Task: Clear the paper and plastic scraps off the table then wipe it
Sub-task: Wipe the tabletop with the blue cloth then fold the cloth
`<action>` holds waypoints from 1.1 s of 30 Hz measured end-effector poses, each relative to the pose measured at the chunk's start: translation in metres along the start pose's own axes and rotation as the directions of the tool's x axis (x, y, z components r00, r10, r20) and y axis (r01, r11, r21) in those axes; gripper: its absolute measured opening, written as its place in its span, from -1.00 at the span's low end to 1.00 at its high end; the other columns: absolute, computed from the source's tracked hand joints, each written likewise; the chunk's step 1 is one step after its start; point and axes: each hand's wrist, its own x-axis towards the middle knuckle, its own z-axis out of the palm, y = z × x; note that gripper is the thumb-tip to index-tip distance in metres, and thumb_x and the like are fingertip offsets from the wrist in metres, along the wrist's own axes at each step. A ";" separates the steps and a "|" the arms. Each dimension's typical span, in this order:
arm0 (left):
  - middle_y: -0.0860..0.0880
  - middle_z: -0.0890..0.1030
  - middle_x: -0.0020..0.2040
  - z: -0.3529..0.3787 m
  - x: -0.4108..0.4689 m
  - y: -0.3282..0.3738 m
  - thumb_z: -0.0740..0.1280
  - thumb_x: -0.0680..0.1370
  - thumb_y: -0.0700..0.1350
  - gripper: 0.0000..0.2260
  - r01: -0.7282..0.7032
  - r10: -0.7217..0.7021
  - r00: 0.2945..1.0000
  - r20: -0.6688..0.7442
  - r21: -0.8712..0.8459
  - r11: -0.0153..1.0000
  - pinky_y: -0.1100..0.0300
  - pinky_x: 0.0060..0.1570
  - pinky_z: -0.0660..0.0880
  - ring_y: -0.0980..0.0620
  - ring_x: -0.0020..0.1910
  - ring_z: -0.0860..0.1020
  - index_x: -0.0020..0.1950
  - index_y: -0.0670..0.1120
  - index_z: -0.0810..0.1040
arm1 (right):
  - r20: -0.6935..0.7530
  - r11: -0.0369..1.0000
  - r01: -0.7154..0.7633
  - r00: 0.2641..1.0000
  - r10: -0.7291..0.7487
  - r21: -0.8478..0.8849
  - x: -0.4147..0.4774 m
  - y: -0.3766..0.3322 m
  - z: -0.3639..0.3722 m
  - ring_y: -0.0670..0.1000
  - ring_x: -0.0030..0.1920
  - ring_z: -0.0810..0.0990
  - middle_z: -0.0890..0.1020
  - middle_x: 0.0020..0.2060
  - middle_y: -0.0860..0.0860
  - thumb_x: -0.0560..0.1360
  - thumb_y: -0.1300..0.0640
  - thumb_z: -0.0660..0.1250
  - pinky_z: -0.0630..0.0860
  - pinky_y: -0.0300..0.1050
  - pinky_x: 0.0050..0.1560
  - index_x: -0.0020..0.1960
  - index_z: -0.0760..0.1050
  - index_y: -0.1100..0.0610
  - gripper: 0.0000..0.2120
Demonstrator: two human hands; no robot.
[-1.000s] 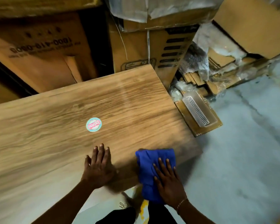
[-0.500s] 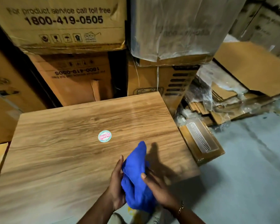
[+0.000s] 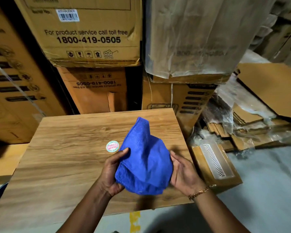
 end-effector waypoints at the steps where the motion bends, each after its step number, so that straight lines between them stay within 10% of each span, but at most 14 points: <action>1: -0.24 0.73 0.07 -0.003 0.000 0.004 0.74 0.08 -0.11 -0.37 -0.003 0.004 1.000 -0.021 0.048 0.999 -0.06 0.01 0.69 -0.21 -0.02 0.74 0.11 -0.23 0.74 | 0.032 0.997 0.034 0.999 -0.032 -0.064 0.004 -0.003 -0.002 0.13 0.26 0.64 0.64 0.29 0.17 0.47 0.16 0.41 0.60 0.02 0.16 0.38 0.53 0.20 -0.52; 5: -0.29 0.69 0.20 -0.013 0.002 0.019 0.55 0.33 -0.20 -0.45 0.013 0.041 0.983 -0.176 0.296 0.955 -0.03 0.04 0.67 -0.21 0.02 0.72 0.31 -0.25 0.63 | -0.058 0.924 0.188 0.974 -0.219 -0.333 0.022 -0.017 -0.001 0.08 0.12 0.69 0.65 0.26 0.21 0.52 0.36 0.37 0.63 -0.08 0.05 0.35 0.51 0.18 -0.59; 11: 0.02 0.58 0.30 -0.018 0.008 0.031 0.38 0.48 -0.50 -0.25 -0.113 0.265 0.938 -0.224 0.524 0.844 0.11 -0.07 0.61 -0.06 0.13 0.65 0.43 0.26 0.49 | -0.034 0.854 0.260 0.951 -0.307 -0.451 0.029 -0.031 0.008 0.04 0.30 0.60 0.57 0.33 0.04 0.35 0.15 0.52 0.57 -0.04 0.23 0.38 0.53 -0.15 -0.38; 15: -0.07 0.69 0.24 -0.022 0.003 0.041 0.49 0.31 -0.25 -0.54 -0.087 0.188 0.972 -0.138 0.535 0.840 0.12 0.04 0.55 0.03 0.06 0.67 0.17 0.05 0.75 | 0.096 0.759 0.292 0.952 -0.292 -0.582 0.025 -0.036 0.012 -0.16 0.09 0.66 0.64 0.21 0.01 0.40 0.42 0.47 0.56 -0.31 0.02 0.27 0.58 0.03 -0.48; 20: 0.01 0.63 0.33 -0.035 0.008 0.049 0.58 0.20 -0.15 -0.43 -0.112 0.277 0.956 -0.094 0.758 0.642 0.12 0.12 0.58 0.01 0.24 0.61 0.19 0.16 0.72 | 0.130 0.599 0.293 0.945 -0.300 -0.745 0.027 -0.036 0.010 0.07 0.23 0.63 0.59 0.30 0.03 0.34 0.25 0.50 0.62 -0.04 0.21 0.28 0.56 -0.18 -0.42; 23: 0.11 0.63 0.22 -0.037 0.012 0.053 0.59 0.36 -0.14 -0.55 -0.061 0.356 0.934 -0.037 0.964 0.259 0.00 0.18 0.57 0.00 0.20 0.60 0.19 0.19 0.66 | 0.123 0.320 0.251 0.920 -0.372 -0.914 0.026 -0.039 0.008 0.03 0.14 0.66 0.65 0.18 -0.08 0.36 0.12 0.52 0.61 0.09 0.20 0.22 0.55 -0.22 -0.51; 26: 0.08 0.58 0.03 -0.035 0.017 0.056 0.51 0.51 -0.14 -0.77 -0.039 0.420 0.902 0.095 0.989 -0.140 -0.06 0.08 0.55 -0.05 0.08 0.56 0.06 0.16 0.62 | 0.172 -0.193 0.102 0.905 -0.388 -0.976 0.021 -0.048 0.010 -0.02 0.19 0.53 0.55 0.10 -0.19 0.43 0.01 0.49 0.45 -0.03 0.17 0.12 0.56 -0.18 -0.71; 28: 0.09 0.47 0.03 -0.033 0.021 0.057 0.49 0.52 -0.18 -0.80 -0.098 0.418 0.891 0.179 0.973 -0.207 -0.08 0.12 0.52 -0.06 0.12 0.48 0.03 0.12 0.63 | 0.174 -0.451 0.004 0.926 -0.335 -0.893 0.016 -0.052 0.017 -0.06 0.25 0.35 0.39 0.17 -0.19 0.40 -0.10 0.46 0.25 -0.08 0.16 0.13 0.51 -0.17 -0.68; 30: 0.15 0.41 0.09 -0.027 0.025 0.058 0.49 0.50 -0.17 -0.81 -0.186 0.354 0.905 0.237 0.968 -0.170 -0.05 0.20 0.51 -0.03 0.20 0.43 0.00 0.09 0.62 | 0.206 -0.390 0.098 0.947 -0.246 -0.916 0.016 -0.048 0.023 -0.11 0.28 0.34 0.36 0.28 -0.20 0.36 -0.14 0.51 0.27 -0.08 0.21 0.20 0.44 -0.15 -0.53; 33: 0.18 0.39 0.21 -0.012 0.030 0.058 0.42 0.43 0.01 -0.81 -0.251 0.247 0.924 0.291 0.951 -0.179 -0.01 0.33 0.42 0.04 0.31 0.37 0.03 0.08 0.61 | 0.265 0.051 0.274 0.955 -0.129 -0.961 0.021 -0.021 0.032 -0.16 0.14 0.56 0.56 0.23 -0.16 0.41 -0.05 0.56 0.52 -0.14 0.15 0.33 0.41 -0.08 -0.44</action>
